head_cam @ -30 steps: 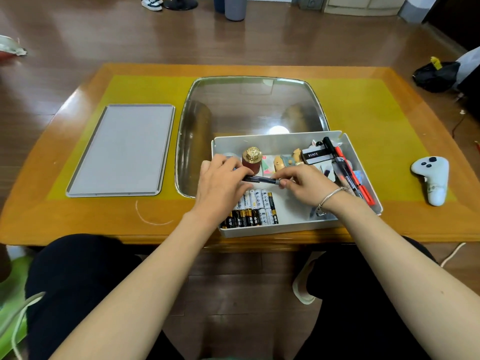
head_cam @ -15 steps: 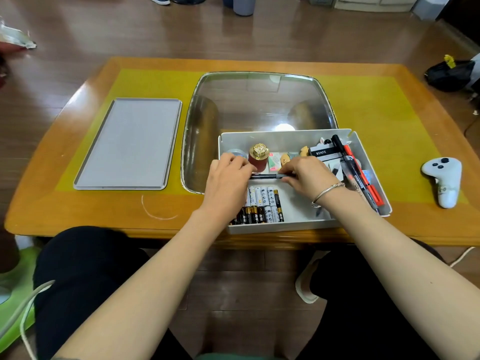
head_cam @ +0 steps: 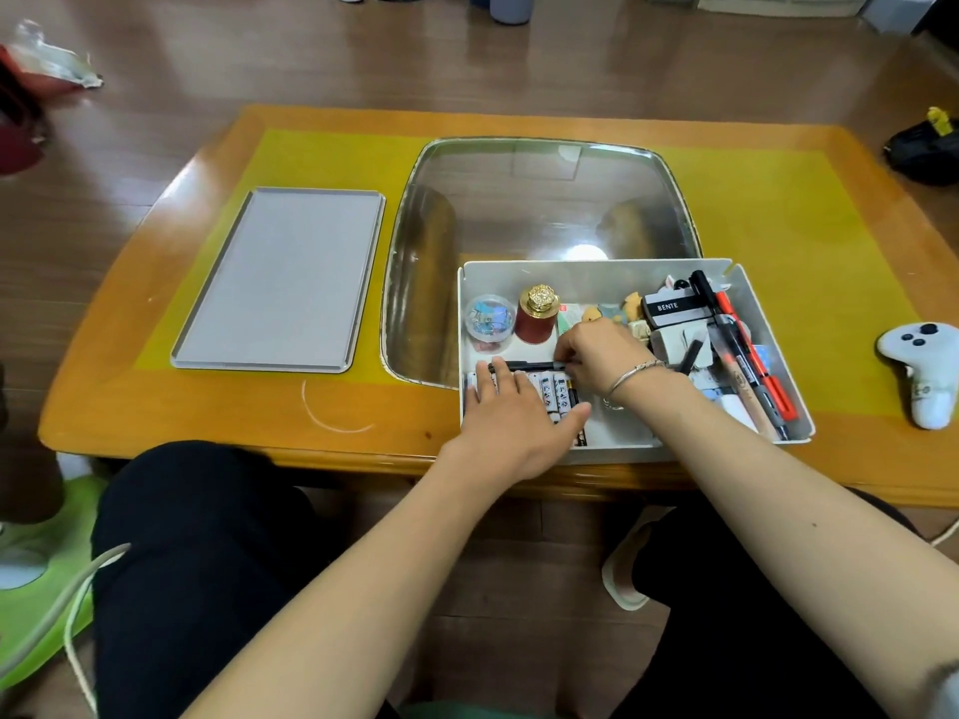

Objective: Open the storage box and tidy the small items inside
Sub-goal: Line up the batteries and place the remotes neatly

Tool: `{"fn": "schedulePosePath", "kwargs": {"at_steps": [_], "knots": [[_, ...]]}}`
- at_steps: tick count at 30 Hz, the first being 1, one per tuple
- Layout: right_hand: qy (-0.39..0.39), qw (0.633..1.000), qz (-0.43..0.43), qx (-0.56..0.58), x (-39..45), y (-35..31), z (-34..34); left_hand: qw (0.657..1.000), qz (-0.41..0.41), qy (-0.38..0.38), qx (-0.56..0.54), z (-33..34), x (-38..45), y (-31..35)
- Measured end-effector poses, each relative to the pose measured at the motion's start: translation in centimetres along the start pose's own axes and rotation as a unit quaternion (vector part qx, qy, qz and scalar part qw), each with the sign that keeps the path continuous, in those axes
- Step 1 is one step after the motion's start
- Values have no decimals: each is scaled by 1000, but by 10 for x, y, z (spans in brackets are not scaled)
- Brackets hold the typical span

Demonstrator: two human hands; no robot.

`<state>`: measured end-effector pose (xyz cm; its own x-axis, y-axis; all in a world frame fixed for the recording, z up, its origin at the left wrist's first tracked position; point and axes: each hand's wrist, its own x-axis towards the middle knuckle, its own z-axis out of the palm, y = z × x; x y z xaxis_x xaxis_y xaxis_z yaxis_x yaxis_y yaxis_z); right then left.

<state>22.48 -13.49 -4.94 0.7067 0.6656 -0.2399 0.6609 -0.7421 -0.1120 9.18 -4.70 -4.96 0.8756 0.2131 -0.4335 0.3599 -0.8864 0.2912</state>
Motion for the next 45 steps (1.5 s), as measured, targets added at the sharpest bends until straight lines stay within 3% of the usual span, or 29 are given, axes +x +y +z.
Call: {"fn": "schedulePosePath", "kwargs": {"at_steps": [4,10,24,29,37,41,45], "knots": [[1,1000,0,-11,1,2,3,997,-40,-58,-21,-2,4,1],[4,1000,-23,-21,1,1,3,995,-47,-88,-16,-3,1,3],[21,997,-79,-14,-4,1,6,996,-45,-59,-42,1,4,3],[15,995,-101,-10,-2,5,5,1000,-3,-28,-15,2,4,1],[5,996,-89,8,-4,6,4,998,36,-45,-33,-5,24,-2],[-5,997,-76,11,-6,9,1,999,36,-29,6,-4,32,-5],[36,995,-75,46,-16,16,-3,998,39,-19,47,-5,38,-2]]}}
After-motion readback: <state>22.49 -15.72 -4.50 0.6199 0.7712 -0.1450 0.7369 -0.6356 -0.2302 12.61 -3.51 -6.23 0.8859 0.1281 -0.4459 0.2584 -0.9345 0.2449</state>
